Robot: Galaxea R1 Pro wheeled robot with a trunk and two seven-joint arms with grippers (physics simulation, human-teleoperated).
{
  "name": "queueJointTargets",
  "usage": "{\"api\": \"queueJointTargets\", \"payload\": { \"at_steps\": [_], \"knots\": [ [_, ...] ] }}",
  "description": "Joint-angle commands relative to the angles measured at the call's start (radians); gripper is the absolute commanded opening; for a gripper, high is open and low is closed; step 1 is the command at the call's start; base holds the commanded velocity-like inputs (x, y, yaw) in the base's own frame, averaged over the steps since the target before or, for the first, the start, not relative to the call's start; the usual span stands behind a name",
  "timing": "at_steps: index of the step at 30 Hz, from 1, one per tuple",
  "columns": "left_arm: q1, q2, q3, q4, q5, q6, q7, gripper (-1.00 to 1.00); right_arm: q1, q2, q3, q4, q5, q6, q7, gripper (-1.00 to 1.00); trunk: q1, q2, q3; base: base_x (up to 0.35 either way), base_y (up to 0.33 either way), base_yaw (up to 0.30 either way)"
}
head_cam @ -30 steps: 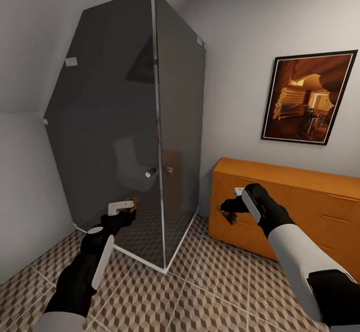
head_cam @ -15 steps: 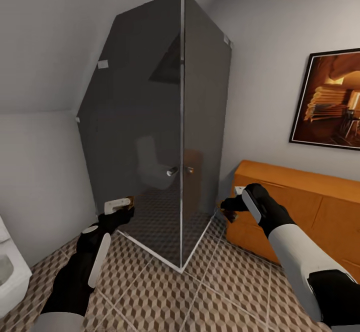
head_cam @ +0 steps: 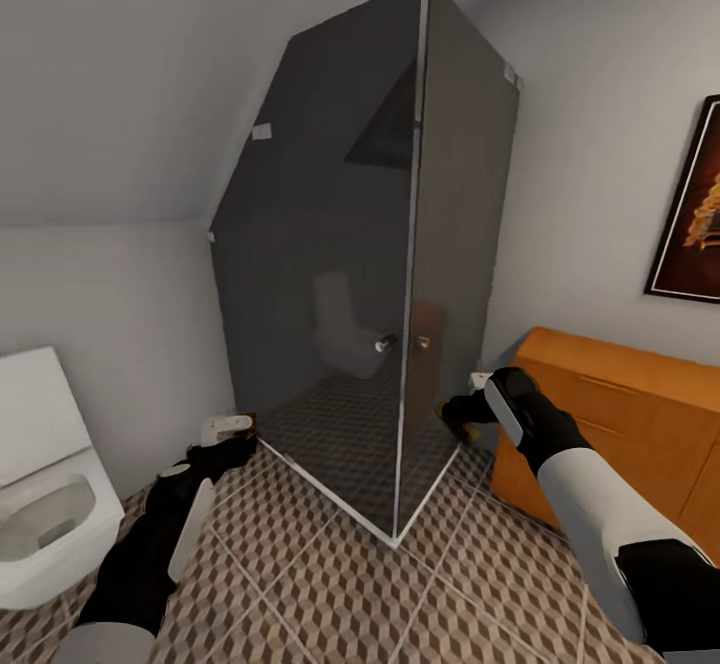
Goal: Take the four mousetraps from the cabinet in the bathroom and place them on the bathroom floor. Make sure all four end up on the same floor surface, and ensure that at least two of them are either under or directly next to the same bathroom sink.
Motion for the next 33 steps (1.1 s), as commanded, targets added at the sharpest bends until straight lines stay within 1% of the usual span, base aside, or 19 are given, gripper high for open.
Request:
{"api": "queueJointTargets", "payload": {
  "at_steps": [1, 4, 6, 8, 9, 13, 33],
  "knots": [
    [-0.001, 0.002, 0.001, 0.023, 0.009, 0.002, 0.008, -1.0, -0.001, -0.003, 0.005, -0.001, -0.008, 0.0, -0.006, -1.0, 0.0, -0.001, -0.001, 0.0, 0.0, 0.276],
    [-0.001, 0.006, 0.002, 0.051, 0.009, -0.001, 0.008, -1.0, -0.001, -0.007, 0.005, 0.0, -0.009, -0.016, -0.006, -1.0, 0.0, -0.001, -0.001, 0.0, 0.0, 0.276],
    [-0.001, 0.006, 0.003, 0.055, 0.009, -0.003, 0.008, -1.0, -0.001, -0.008, 0.005, 0.0, -0.009, -0.02, -0.006, -1.0, 0.0, -0.001, -0.001, 0.0, 0.0, 0.276],
    [-0.001, 0.007, 0.003, 0.039, 0.01, -0.001, 0.007, -1.0, -0.001, -0.008, 0.005, 0.001, -0.009, -0.021, -0.006, -1.0, 0.0, -0.001, -0.001, 0.0, 0.0, 0.276],
    [-0.001, 0.007, 0.002, 0.01, 0.009, 0.003, 0.007, -1.0, -0.001, -0.008, 0.006, 0.002, -0.009, -0.022, -0.006, -1.0, 0.0, -0.001, -0.001, 0.0, 0.0, 0.276],
    [-0.001, 0.007, 0.002, -0.029, 0.009, 0.01, 0.008, -1.0, -0.001, -0.008, 0.006, 0.004, -0.009, -0.023, -0.006, -1.0, 0.0, -0.001, -0.001, 0.0, 0.0, 0.276],
    [-0.001, 0.006, 0.0, -0.05, 0.011, -0.003, 0.007, -1.0, -0.001, -0.009, 0.005, 0.004, -0.01, -0.022, -0.002, -1.0, 0.0, -0.001, -0.001, 0.0, 0.0, 0.276]
  ]
}}
